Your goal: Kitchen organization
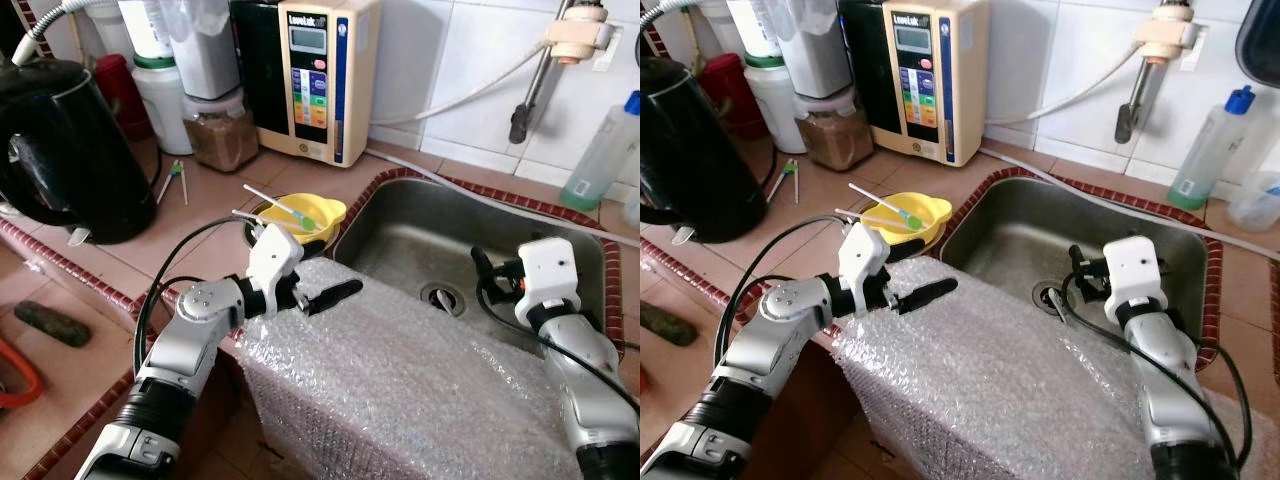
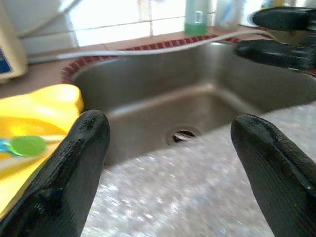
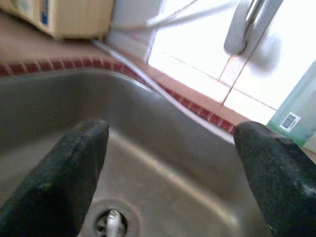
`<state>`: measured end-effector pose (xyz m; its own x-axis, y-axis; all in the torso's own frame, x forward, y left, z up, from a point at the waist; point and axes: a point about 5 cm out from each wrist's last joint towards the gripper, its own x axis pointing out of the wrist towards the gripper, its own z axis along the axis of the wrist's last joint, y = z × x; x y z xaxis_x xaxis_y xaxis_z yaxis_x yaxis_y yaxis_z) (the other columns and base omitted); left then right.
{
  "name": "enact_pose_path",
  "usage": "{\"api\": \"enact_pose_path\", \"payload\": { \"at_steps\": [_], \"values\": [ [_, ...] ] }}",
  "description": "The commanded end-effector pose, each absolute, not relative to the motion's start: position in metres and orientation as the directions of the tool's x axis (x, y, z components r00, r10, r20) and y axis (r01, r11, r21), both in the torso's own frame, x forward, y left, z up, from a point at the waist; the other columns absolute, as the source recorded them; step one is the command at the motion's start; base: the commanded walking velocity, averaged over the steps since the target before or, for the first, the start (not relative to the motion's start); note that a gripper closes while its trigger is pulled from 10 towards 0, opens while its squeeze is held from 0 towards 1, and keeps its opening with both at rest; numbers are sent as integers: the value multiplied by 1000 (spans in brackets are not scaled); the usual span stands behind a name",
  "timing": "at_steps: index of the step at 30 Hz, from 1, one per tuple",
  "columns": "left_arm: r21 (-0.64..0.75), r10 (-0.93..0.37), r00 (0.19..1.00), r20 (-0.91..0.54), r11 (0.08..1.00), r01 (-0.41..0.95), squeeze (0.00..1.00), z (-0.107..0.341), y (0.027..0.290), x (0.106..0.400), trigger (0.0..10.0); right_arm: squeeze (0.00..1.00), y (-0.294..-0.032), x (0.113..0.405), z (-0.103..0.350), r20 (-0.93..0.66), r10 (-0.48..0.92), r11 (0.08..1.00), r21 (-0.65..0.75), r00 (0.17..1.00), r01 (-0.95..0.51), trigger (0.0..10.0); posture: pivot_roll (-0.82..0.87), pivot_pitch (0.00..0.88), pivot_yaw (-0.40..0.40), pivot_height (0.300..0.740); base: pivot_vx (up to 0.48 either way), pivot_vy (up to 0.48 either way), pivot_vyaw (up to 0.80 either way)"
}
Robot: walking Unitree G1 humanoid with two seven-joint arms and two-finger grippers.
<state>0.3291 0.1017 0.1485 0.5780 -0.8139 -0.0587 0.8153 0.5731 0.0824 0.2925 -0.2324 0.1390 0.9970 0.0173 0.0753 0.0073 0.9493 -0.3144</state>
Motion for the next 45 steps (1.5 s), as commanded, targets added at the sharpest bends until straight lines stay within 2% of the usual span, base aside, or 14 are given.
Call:
{"api": "enact_pose_path", "payload": {
  "at_steps": [1, 2, 3, 9, 10, 12, 16, 17, 20, 23, 28, 31, 37, 45],
  "values": [
    [93, -800, 599, -29, 594, 799, 216, 156, 102, 334, 10000, 675, -230, 284, 143, 87, -1, 951, -308, 996, 28, 10000, 39, 0, 53, 740, 0, 0, -775],
    [93, -800, 599, -29, 594, 799, 216, 156, 102, 334, 10000, 675, -230, 284, 143, 87, -2, 951, -308, 996, 28, 10000, 39, 0, 53, 740, 0, 0, -775],
    [91, -798, 602, -26, 598, 796, 0, 156, 103, 335, 10000, 678, -229, 282, 144, 84, -6, 952, -305, 996, 31, 10000, 30, 0, 54, 740, 0, 0, -775],
    [53, -733, 680, 25, 681, 731, 0, 163, 107, 346, 10000, 678, -231, 270, 143, 57, -24, 953, -301, 998, 40, 10000, 6, 0, 59, 740, 0, 0, -517],
    [57, -703, 710, 42, 711, 700, 0, 165, 110, 349, 10000, 651, -230, 268, 144, 51, -25, 953, -302, 998, 39, 10000, 3, 0, 58, 740, 0, 0, 0],
    [57, -631, 771, 83, 775, 629, 0, 170, 116, 354, 10000, 529, -230, 266, 145, 47, -16, 950, -309, 999, 30, 10000, 4, 0, 57, 740, 0, 0, 0],
    [12, -476, 865, 161, 877, 481, 0, 183, 132, 365, 10000, 459, -224, 262, 149, 55, 7, 953, -304, 998, 11, 10000, 8, 0, 55, 740, 0, 0, 0],
    [-3, -346, 919, 189, 936, 353, 0, 188, 147, 372, 10000, 424, -216, 261, 152, 66, 41, 949, -315, 997, -18, 10000, 9, 0, 57, 740, 0, 0, 0],
    [-14, -228, 956, 184, 972, 235, 0, 188, 162, 376, 10000, 365, -200, 256, 159, 91, 91, 952, -299, 992, -61, 10000, 10, 0, 57, 740, 0, 0, 0],
    [-3, -192, 967, 165, 981, 195, 0, 185, 168, 377, 10000, 325, -192, 254, 161, 98, 115, 953, -292, 988, -82, 10000, 11, 0, 57, 740, 0, 0, 0],
    [-43, -64, 992, 110, 997, 69, 0, 174, 184, 377, 10000, 318, -156, 239, 167, 113, 191, 963, -212, 975, -165, 10000, 13, 0, 57, 740, 0, 0, 0],
    [-125, -13, 999, 45, 992, 19, 0, 163, 190, 376, 10000, 302, -136, 230, 166, 93, 247, 961, -148, 965, -232, 10000, 14, 0, 59, 740, 0, 0, 0],
    [-228, -20, 1000, 12, 973, 22, 0, 155, 190, 374, 10000, 267, -122, 221, 164, 66, 341, 937, -99, 938, -334, 10000, 15, 0, 60, 740, 0, 0, 0],
    [-337, -25, 998, -59, 941, 4, 0, 143, 186, 371, 10000, 267, -123, 218, 161, 30, 355, 932, -90, 934, -351, 10000, 23, 0, 56, 740, 0, 0, 0]
  ]
}}
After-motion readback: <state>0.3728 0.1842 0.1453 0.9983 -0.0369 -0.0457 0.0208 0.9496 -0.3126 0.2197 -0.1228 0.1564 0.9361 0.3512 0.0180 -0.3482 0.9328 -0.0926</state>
